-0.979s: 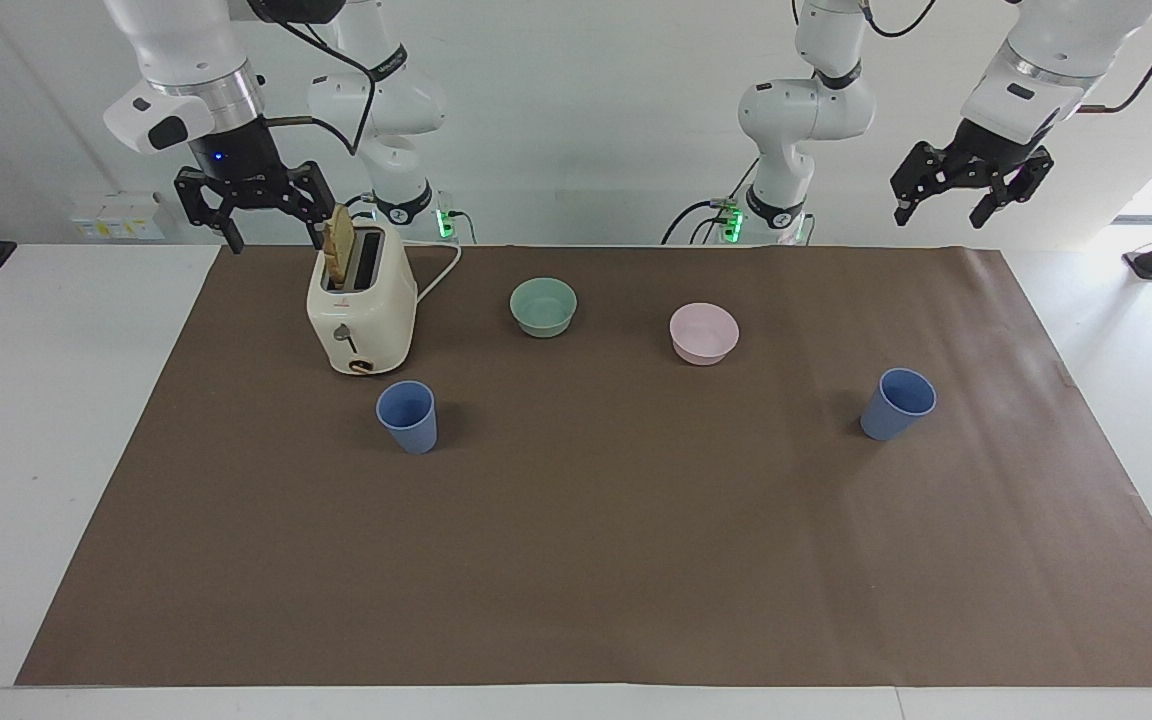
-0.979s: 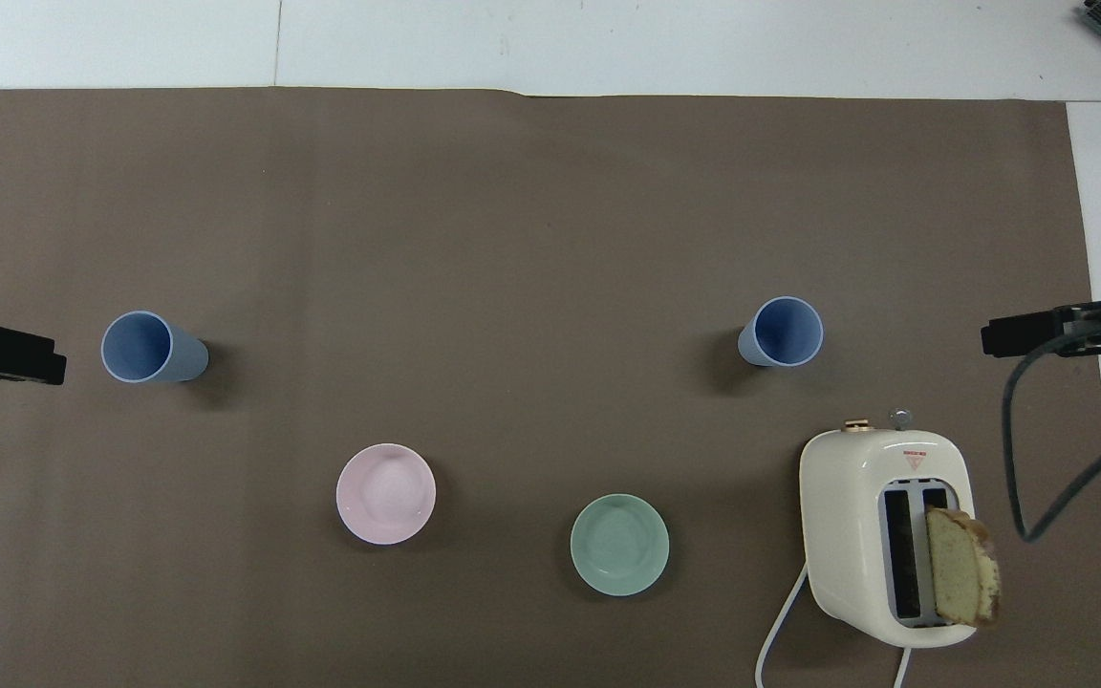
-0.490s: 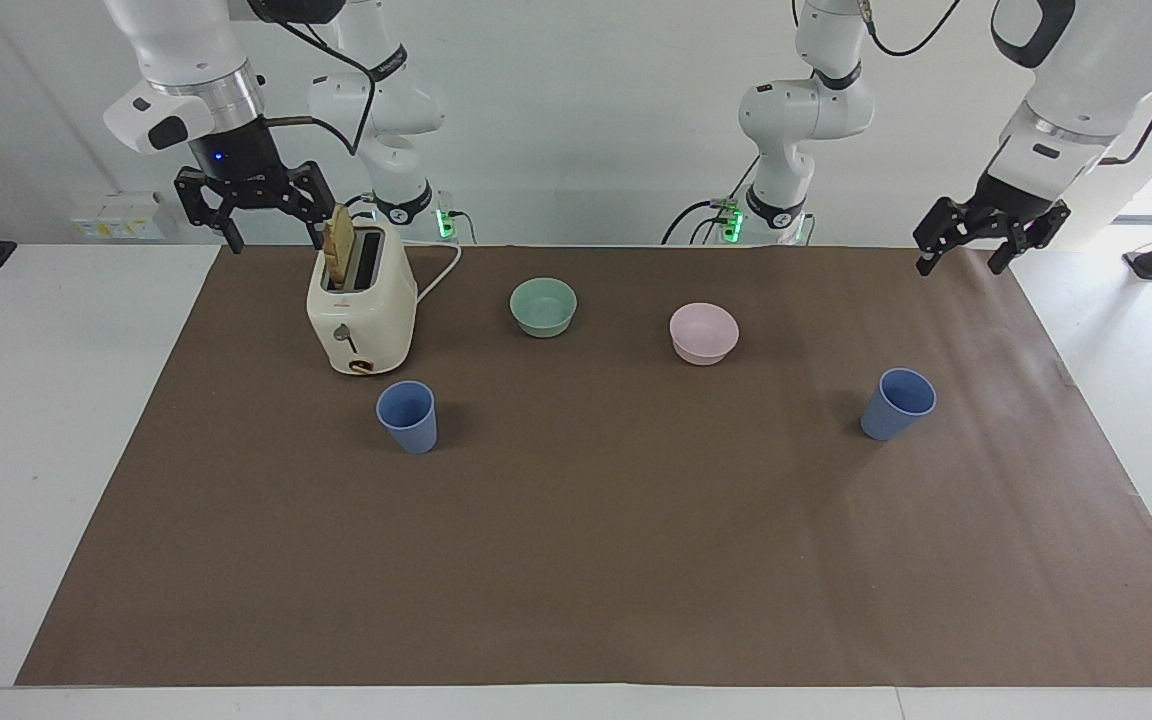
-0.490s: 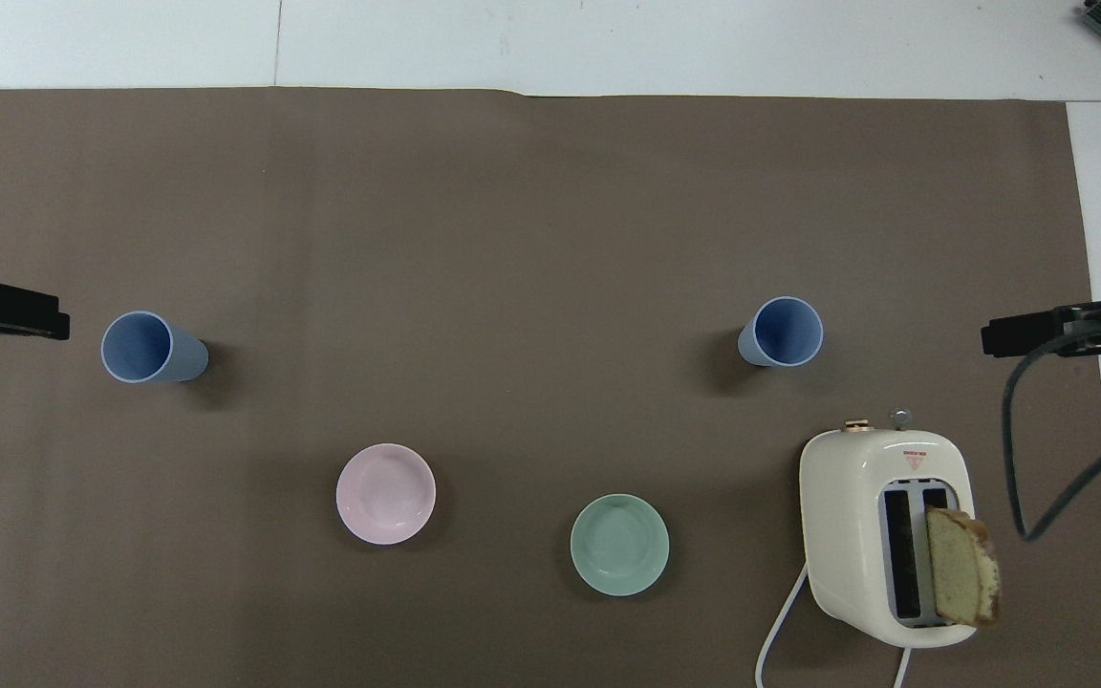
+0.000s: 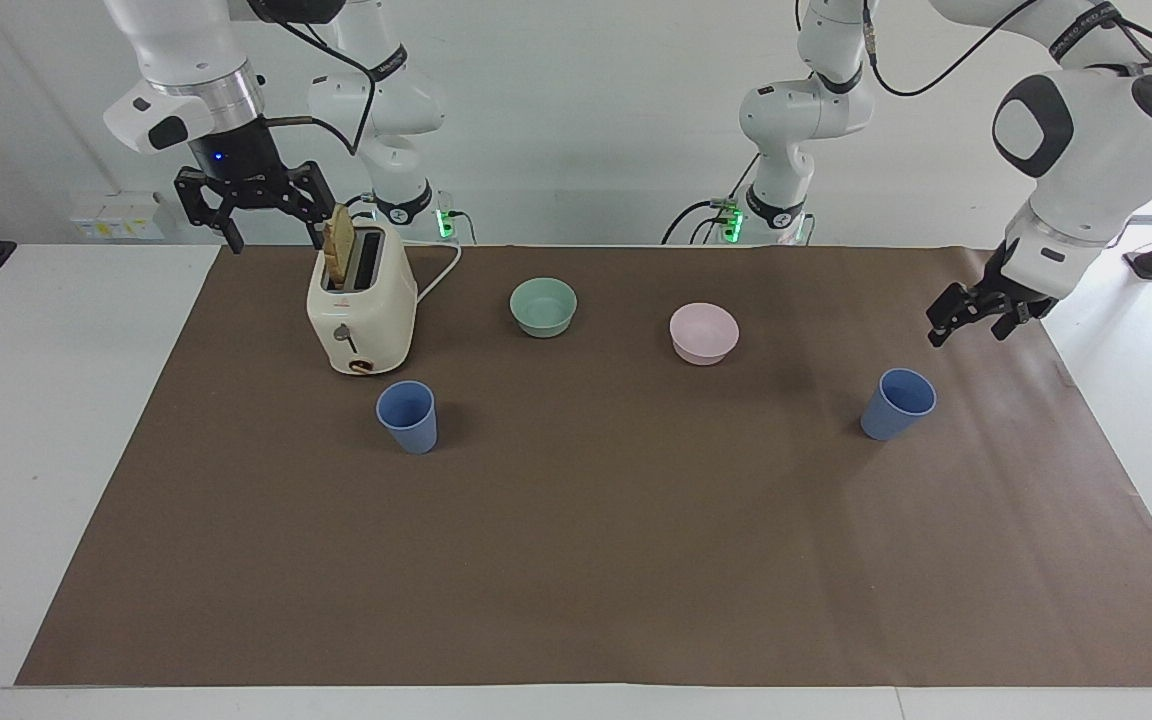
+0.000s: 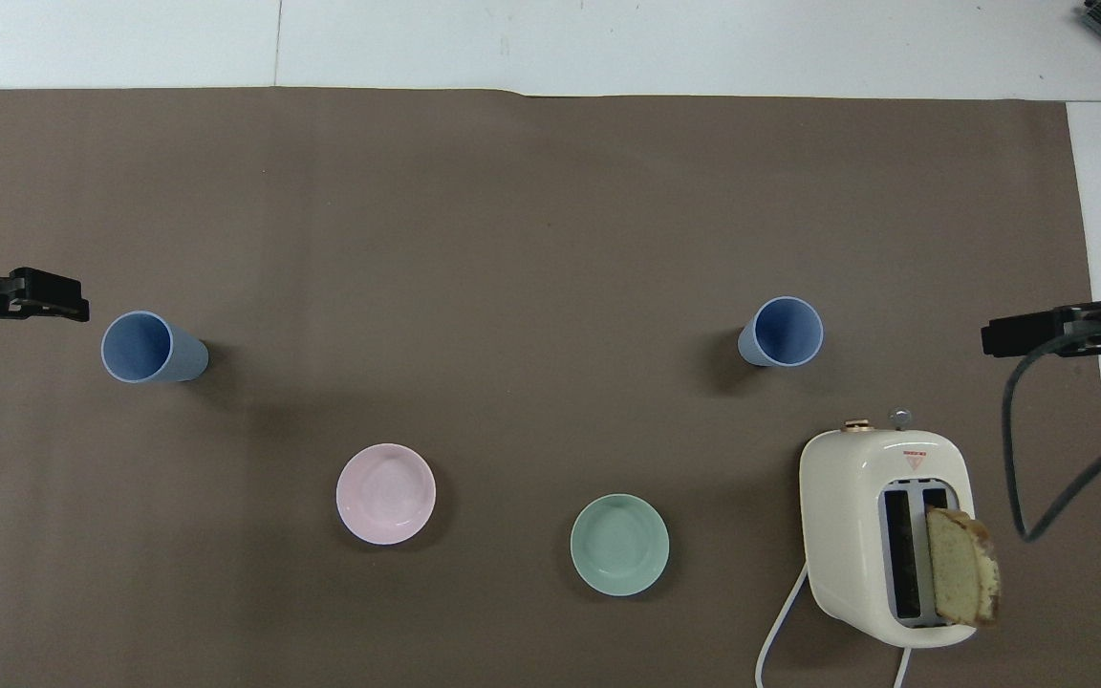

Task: Stack blue cups with both arms
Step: 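Reach the left gripper to the blue cup nearest it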

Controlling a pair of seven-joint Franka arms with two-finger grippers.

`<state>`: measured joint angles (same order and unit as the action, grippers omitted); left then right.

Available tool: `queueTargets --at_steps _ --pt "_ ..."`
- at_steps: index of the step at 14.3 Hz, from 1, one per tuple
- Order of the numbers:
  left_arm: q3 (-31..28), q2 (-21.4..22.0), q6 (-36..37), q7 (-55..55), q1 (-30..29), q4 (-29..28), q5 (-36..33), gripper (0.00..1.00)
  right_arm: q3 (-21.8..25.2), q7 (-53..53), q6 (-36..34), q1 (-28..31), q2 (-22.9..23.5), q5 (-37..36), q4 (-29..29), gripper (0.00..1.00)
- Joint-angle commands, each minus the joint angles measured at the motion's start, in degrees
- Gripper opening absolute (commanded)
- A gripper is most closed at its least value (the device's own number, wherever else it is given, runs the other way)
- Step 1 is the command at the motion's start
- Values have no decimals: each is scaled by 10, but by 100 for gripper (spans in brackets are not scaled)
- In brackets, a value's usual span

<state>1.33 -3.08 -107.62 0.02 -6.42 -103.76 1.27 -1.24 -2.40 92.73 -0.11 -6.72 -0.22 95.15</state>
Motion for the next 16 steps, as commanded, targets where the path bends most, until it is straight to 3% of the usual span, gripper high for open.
queueTargets --at_steps 1,5,11,13,14,16 --pt "4 -13 -56 0 -17 -39 5 100 -3 6 -4 7 -8 10 6 100" --pt "5 -25 -144 1 -32 -115 20 100 -3 6 -4 7 -8 10 6 100" --pt "5 -34 -177 1 -25 -147 21 100 -3 6 -4 8 -8 10 6 100" --pt "5 -35 -176 3 -23 -146 21 12 -3 6 -4 7 -8 10 6 100" --pt "5 -35 -176 2 -23 -146 21 0 -3 6 -4 8 -8 10 6 100" --pt "6 -39 -175 2 -22 -139 22 0 -3 6 -4 8 -8 10 6 100"
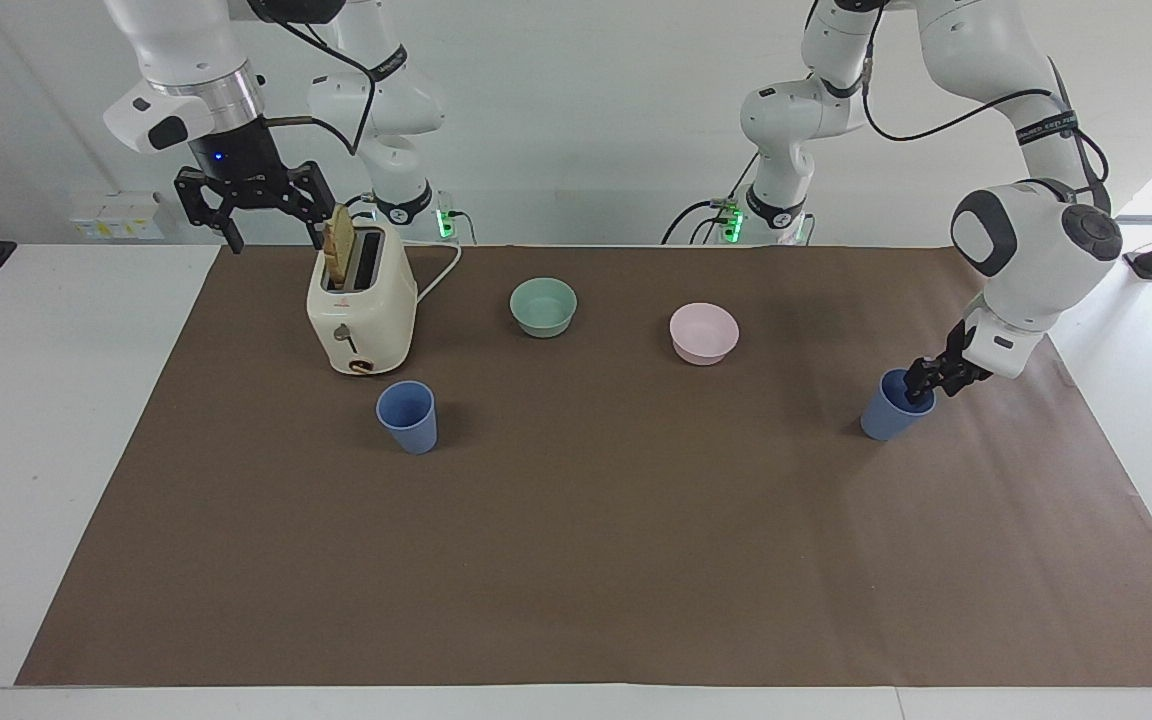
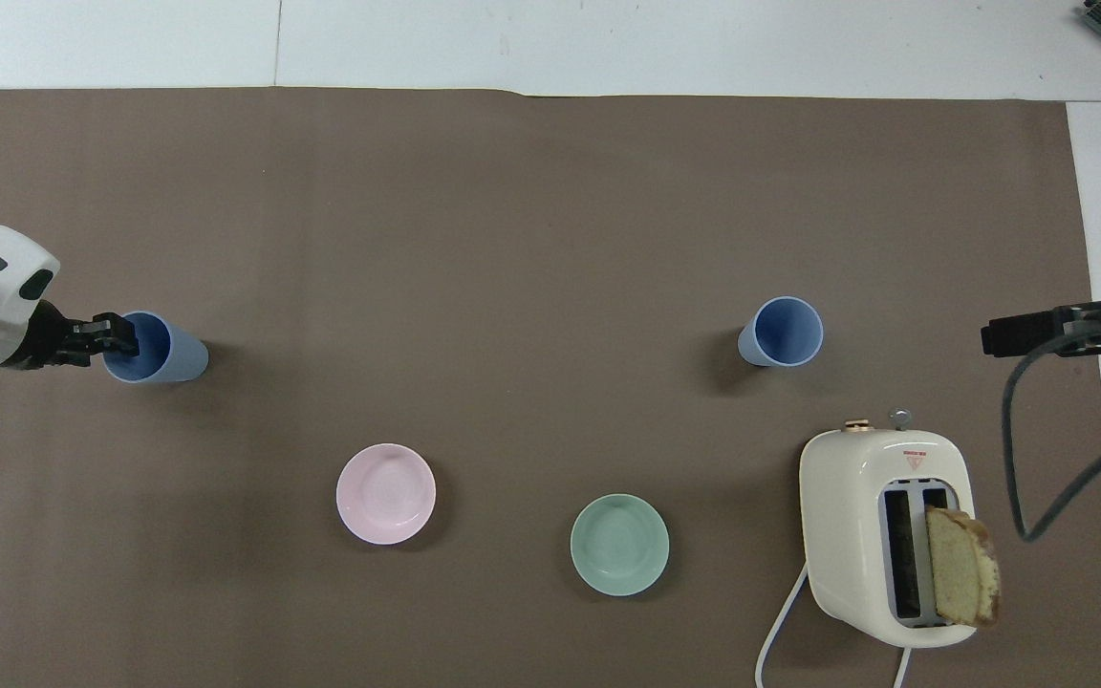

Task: Stack blue cups with both arms
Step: 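Reach the left gripper to the blue cup nearest it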

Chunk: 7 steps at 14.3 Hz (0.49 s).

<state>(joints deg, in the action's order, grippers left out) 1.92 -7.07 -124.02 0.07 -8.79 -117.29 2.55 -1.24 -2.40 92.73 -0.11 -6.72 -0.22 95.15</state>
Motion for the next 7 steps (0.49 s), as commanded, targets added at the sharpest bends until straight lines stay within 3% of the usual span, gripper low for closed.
queueTargets --at_steps 1,7 --pt "0 0 -11 0 1 -1 24 0 -3 6 -4 7 -8 10 6 100" --pt "6 -5 18 10 3 59 67 0 -3 6 -4 7 -8 10 6 100"
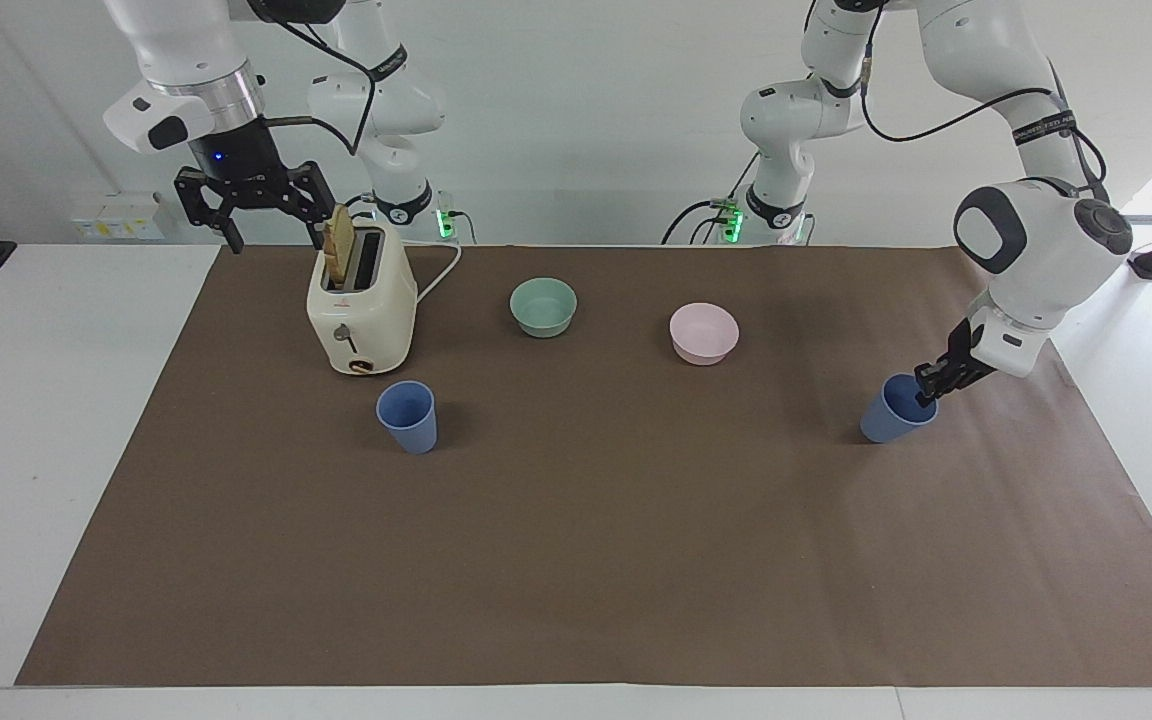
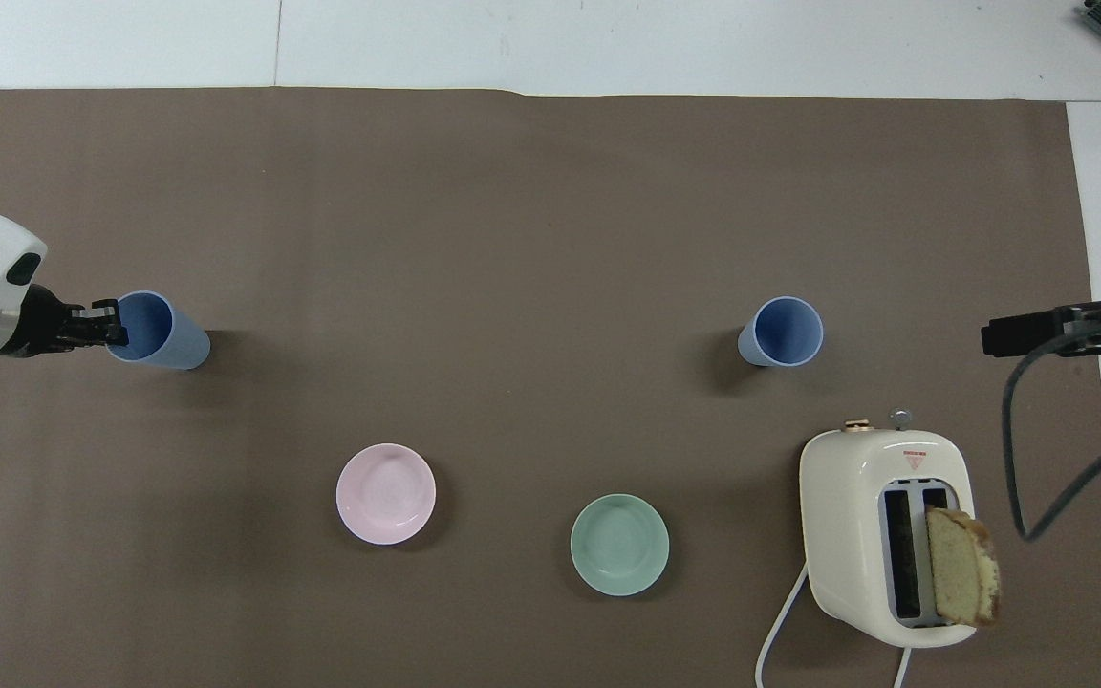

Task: Stack blue cups with both arms
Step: 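Close the left gripper on the blue cup's rim, then carry the blue cup with the left gripper toward the table center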

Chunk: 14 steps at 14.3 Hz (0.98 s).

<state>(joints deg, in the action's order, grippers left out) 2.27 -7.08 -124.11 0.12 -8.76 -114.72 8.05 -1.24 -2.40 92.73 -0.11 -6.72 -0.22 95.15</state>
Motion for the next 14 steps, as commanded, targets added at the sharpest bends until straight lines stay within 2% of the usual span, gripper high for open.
queueTargets --at_steps 1,5,7,9,11,14 --pt "6 -3 36 24 8 55 21 0 -3 6 -4 8 -8 10 6 100" --pt "9 7 50 127 75 85 20 0 -3 6 -4 7 -8 10 6 100" --pt "8 11 50 206 132 90 14 0 -3 6 -4 7 -8 10 6 100" --pt "9 11 45 312 200 97 -32 0 -3 6 -4 8 -8 10 6 100" --pt "10 10 42 378 254 99 -44 0 -3 6 -4 7 -8 10 6 100" --pt "11 -23 -2 471 328 99 -91 0 -3 6 -4 7 -8 10 6 100"
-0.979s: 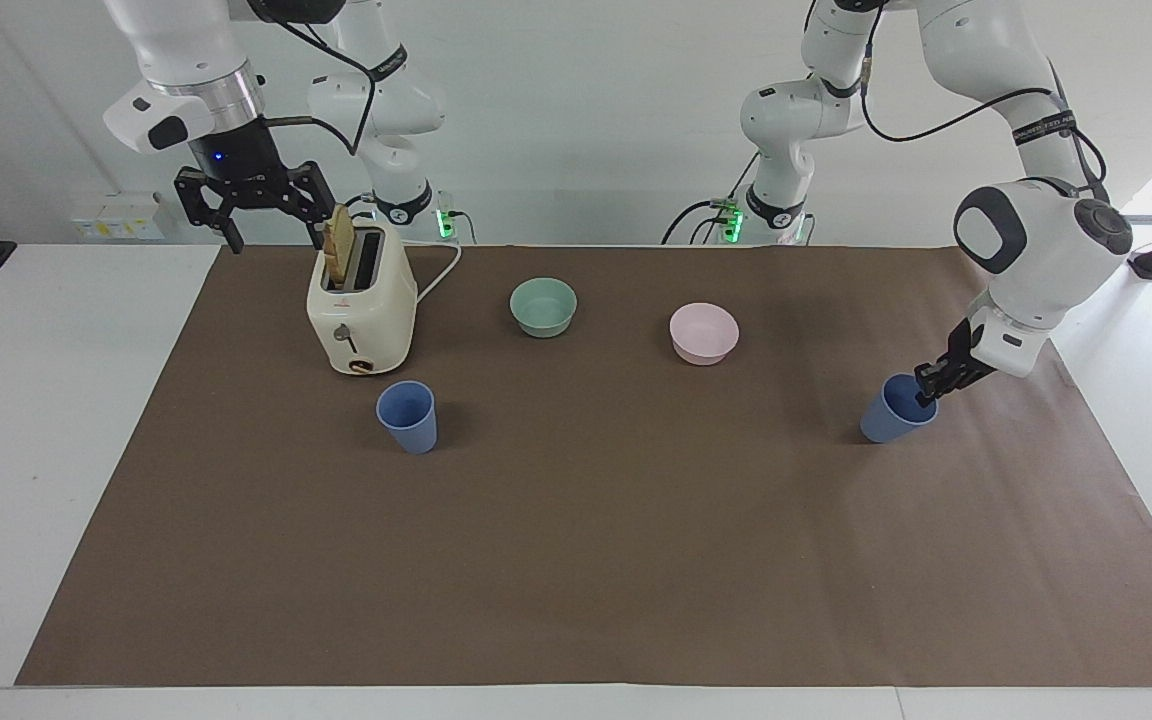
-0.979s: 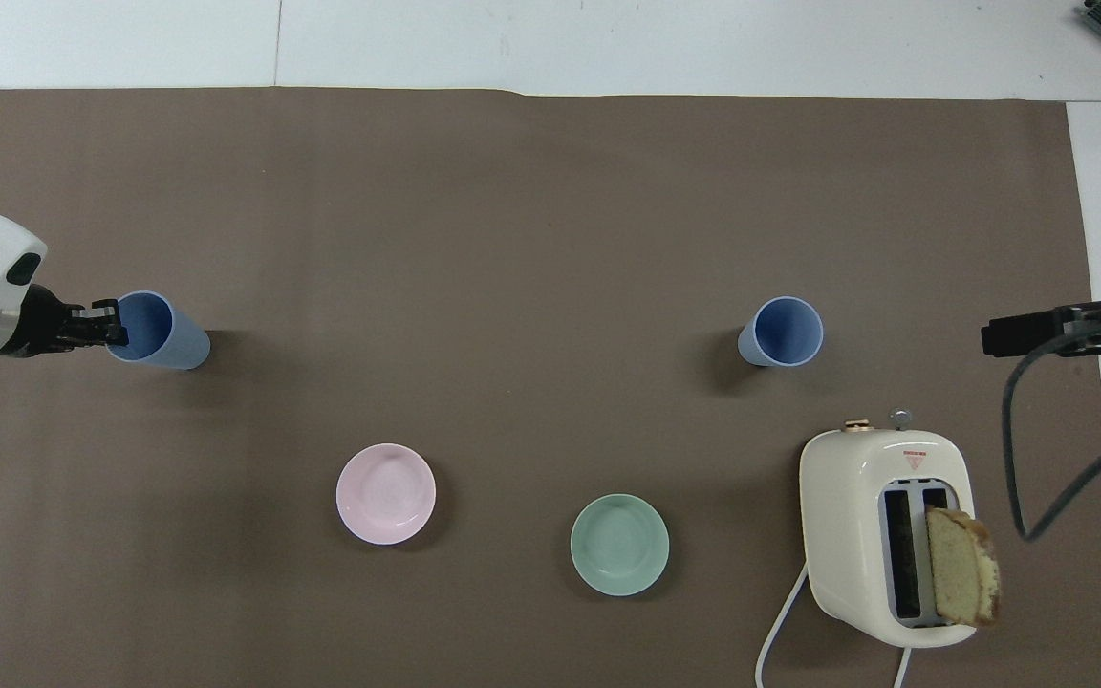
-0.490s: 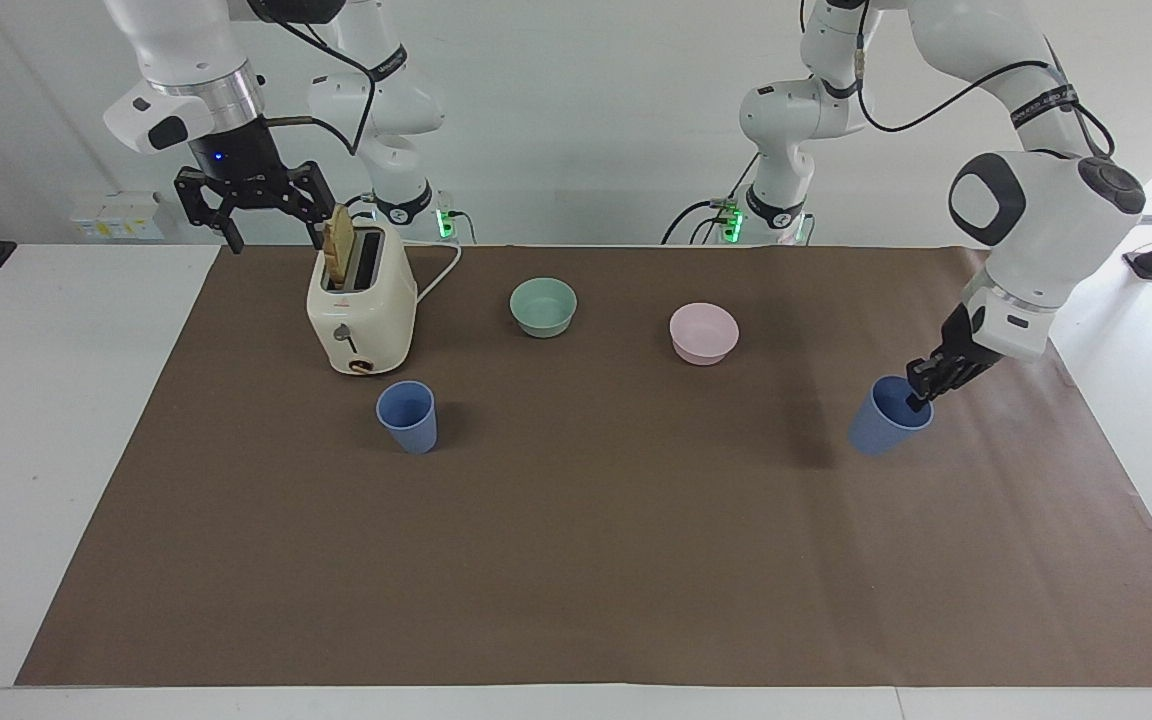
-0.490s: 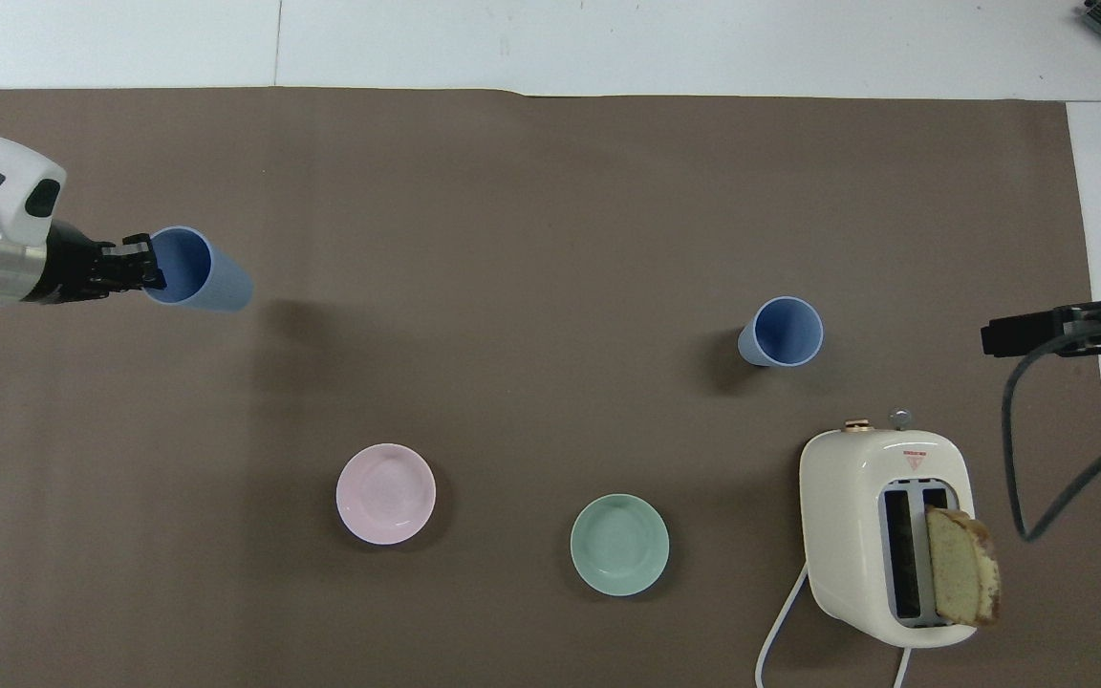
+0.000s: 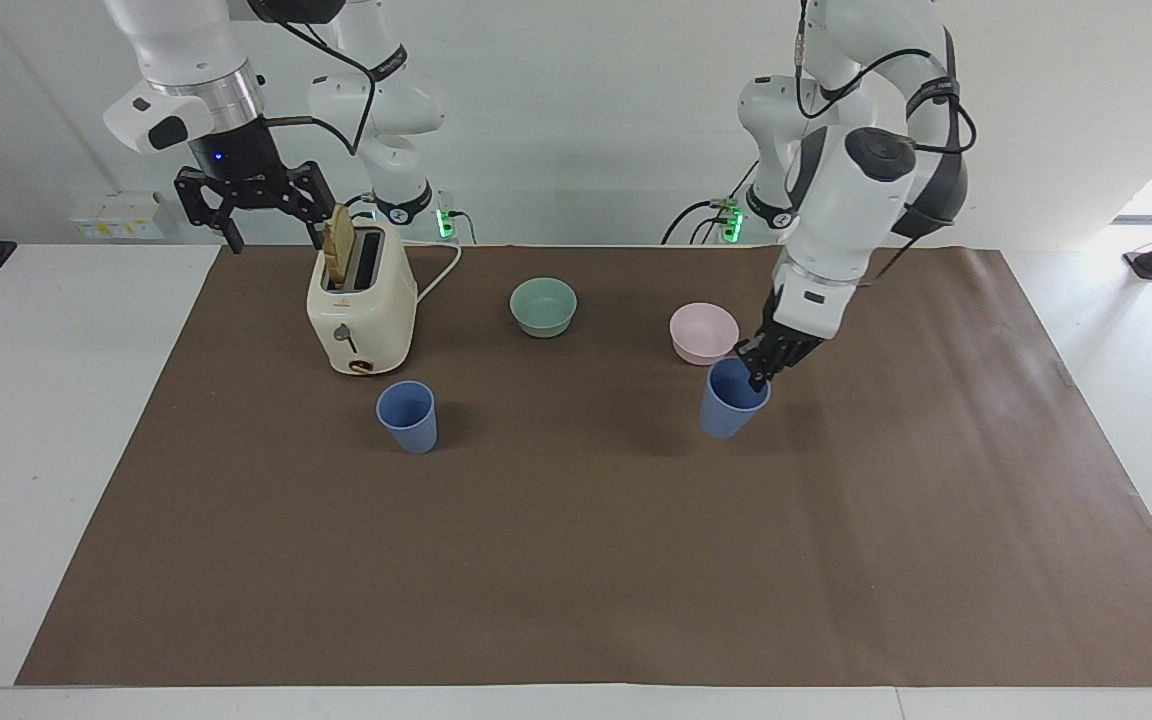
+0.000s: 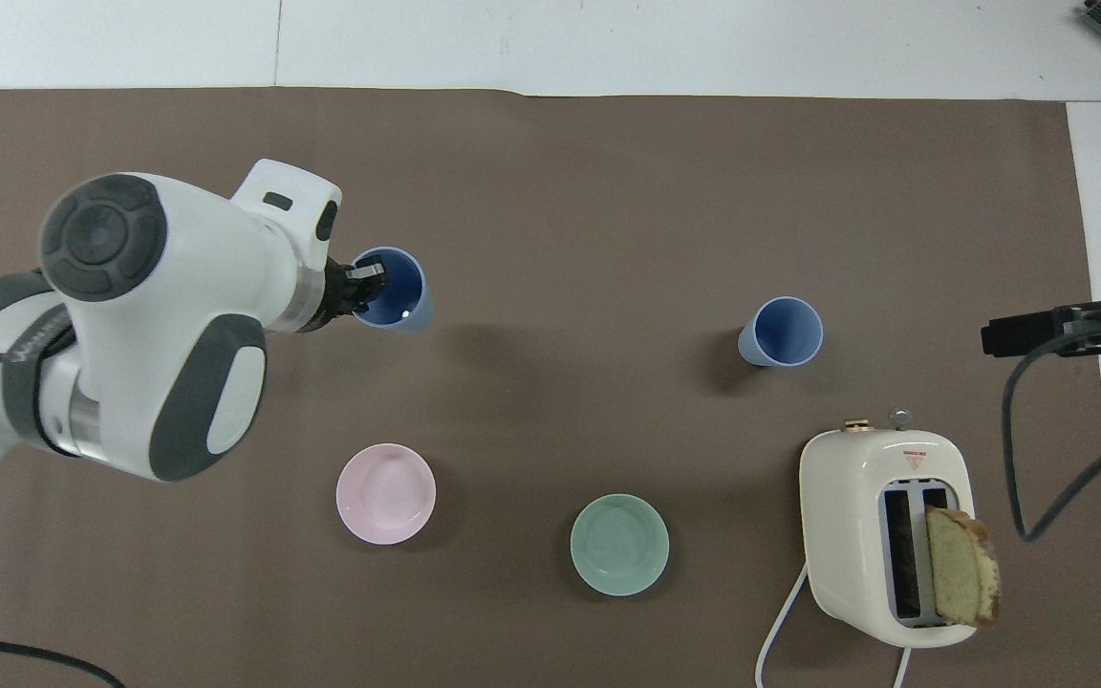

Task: Stack blue cups with both arms
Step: 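Carry the blue cup with the left gripper toward the table center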

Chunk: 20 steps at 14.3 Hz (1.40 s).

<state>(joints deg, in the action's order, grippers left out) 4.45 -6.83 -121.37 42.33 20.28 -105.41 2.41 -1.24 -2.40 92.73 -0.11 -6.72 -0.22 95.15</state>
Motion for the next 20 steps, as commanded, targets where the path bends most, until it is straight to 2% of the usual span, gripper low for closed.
queueTargets --at_steps 1,7,18,19,20 --pt "-11 -36 -45 69 58 6 -50 0 -3 6 -4 7 -8 10 6 100" --pt "-11 -83 -101 90 93 6 -58 0 -3 6 -4 8 -7 10 6 100" --pt "-10 -97 -120 89 106 -7 -64 1 -3 6 -4 8 -8 10 6 100" --pt "-10 -96 -120 89 105 -9 -64 12 -3 6 -4 8 -8 10 6 100" --pt "-10 -96 -120 90 104 -9 -64 42 -3 6 -4 7 -8 10 6 100"
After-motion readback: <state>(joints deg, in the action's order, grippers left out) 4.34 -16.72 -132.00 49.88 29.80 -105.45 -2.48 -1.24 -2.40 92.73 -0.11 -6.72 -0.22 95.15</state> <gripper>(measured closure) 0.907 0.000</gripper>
